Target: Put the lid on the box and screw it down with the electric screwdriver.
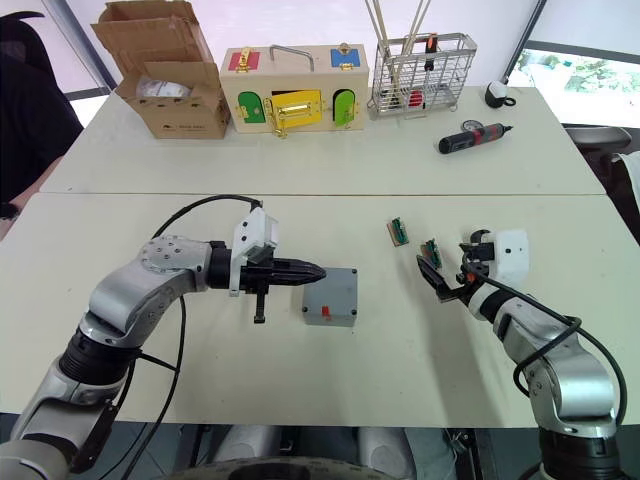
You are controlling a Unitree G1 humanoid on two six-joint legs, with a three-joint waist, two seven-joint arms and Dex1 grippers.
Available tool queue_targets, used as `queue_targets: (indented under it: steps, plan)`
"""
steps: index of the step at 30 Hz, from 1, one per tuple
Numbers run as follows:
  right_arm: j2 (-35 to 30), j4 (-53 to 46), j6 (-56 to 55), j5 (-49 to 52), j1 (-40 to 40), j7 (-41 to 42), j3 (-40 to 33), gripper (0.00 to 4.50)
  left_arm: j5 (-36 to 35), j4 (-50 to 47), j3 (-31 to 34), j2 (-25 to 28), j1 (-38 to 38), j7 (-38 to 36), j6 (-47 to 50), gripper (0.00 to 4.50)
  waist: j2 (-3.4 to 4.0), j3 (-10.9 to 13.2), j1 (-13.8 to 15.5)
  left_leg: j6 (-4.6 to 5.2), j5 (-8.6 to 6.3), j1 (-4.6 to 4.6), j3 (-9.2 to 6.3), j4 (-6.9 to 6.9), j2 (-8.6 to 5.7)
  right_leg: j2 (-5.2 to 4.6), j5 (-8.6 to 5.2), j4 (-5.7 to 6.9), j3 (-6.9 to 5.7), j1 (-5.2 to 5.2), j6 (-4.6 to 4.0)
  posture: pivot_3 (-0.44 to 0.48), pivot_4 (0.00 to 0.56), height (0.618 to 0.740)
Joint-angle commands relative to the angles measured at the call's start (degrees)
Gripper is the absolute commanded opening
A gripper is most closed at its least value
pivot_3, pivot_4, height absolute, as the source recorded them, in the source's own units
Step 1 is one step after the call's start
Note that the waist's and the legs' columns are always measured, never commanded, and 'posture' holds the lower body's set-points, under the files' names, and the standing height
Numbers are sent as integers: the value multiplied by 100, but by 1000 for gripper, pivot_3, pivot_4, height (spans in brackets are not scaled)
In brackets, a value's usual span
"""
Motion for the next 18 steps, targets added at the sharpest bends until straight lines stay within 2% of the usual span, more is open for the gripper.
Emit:
queue_targets:
  steps: [1, 2, 3, 9, 18]
  plan:
    - [121, 243, -355, -213, -210, -18, 74, 4485, -50, -110, 40, 14, 10, 9, -63, 0, 0, 0, -7, 0, 0, 0, 0, 0, 0, 0, 0, 0, 0, 0, 0, 0, 150, 740]
    - [152, 311, -412, -261, -255, -17, 109, 4485, -51, -105, 45, 18, 14, 13, -62, 0, 0, 0, -11, 0, 0, 0, 0, 1, 0, 0, 0, 0, 0, 1, 0, 0, 150, 740]
    - [182, 352, -457, -290, -288, -6, 126, 4009, -50, -103, 48, 21, 17, 18, -62, 0, 1, 0, -7, -1, 1, 0, 0, 1, 0, 0, 0, 1, 0, 0, 0, 0, 150, 740]
    - [242, 558, -617, -431, -341, 36, 192, 2323, -45, -135, 45, 53, 56, 68, -31, 0, 1, 0, -6, -2, 1, 0, 0, 0, 0, 1, 0, 2, 0, -1, 0, 0, 150, 740]
    - [343, 696, -776, -587, -313, 40, 211, 2323, -51, -175, 55, 63, 97, 130, -7, 0, 1, 0, -5, -3, 2, 0, 0, 0, 0, 1, 0, 5, 0, -2, 0, 0, 150, 740]
